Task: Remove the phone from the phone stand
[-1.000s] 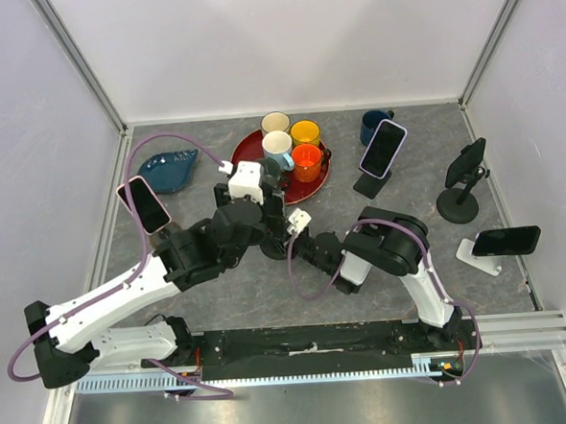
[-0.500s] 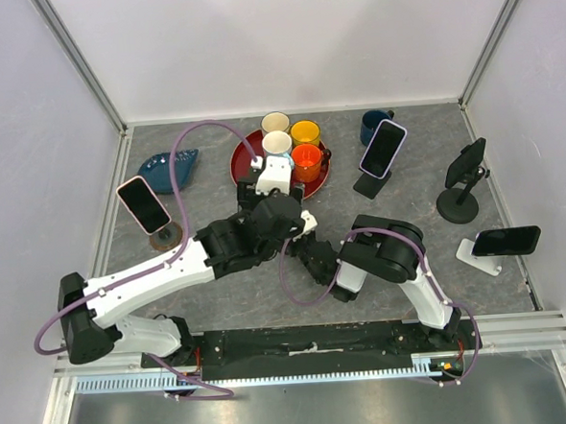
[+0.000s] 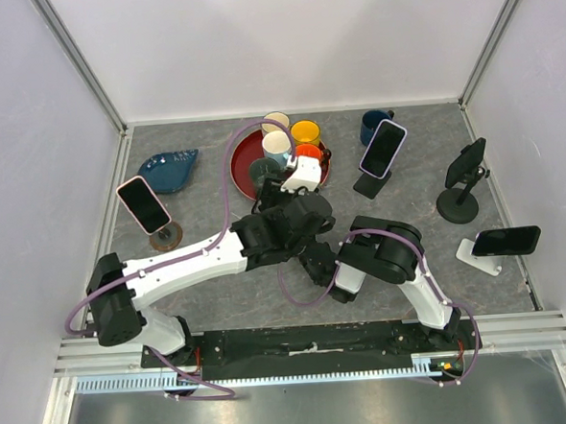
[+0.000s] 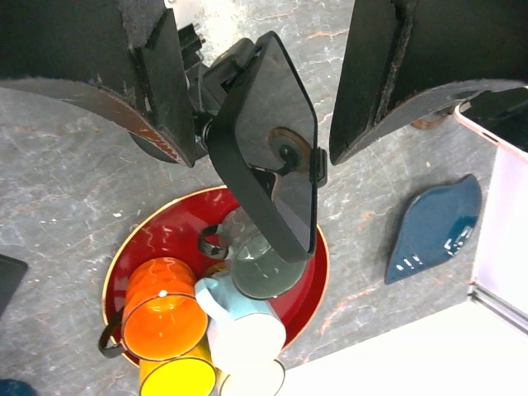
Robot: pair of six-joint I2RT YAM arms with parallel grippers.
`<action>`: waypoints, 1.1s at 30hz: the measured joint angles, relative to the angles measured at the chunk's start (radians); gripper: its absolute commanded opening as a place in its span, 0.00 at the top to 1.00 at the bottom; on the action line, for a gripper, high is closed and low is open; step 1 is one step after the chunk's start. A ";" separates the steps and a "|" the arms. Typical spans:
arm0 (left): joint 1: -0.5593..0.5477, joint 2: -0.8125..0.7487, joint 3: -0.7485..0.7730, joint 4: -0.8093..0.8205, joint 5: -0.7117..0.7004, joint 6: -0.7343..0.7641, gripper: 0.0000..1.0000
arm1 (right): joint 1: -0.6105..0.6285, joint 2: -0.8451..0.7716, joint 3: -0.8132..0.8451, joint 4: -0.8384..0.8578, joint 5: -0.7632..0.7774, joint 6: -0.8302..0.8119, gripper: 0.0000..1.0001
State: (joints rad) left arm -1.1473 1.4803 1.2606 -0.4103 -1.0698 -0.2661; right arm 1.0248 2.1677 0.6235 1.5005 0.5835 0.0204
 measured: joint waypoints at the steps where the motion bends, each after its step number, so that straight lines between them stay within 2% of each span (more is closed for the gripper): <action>1: 0.000 0.006 0.002 0.003 -0.007 0.009 0.30 | 0.000 0.000 0.000 0.000 0.000 0.000 1.00; 11: -0.001 0.087 0.011 0.045 -0.059 0.075 0.35 | 0.000 0.000 0.000 0.000 0.000 0.000 1.00; 15: 0.000 0.104 0.012 0.048 -0.091 0.097 0.45 | 0.000 0.001 0.000 0.000 0.000 0.000 1.00; 17: -0.001 0.105 0.012 0.054 -0.103 0.107 0.47 | 0.000 0.001 0.000 0.000 0.000 0.000 1.00; 33: 0.006 0.122 0.016 0.076 -0.136 0.145 0.47 | 0.000 0.001 0.000 0.000 0.000 0.000 1.00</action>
State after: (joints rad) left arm -1.1408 1.6024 1.2770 -0.3344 -1.2057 -0.1215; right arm 1.0252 2.1685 0.6235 1.5009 0.5838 0.0208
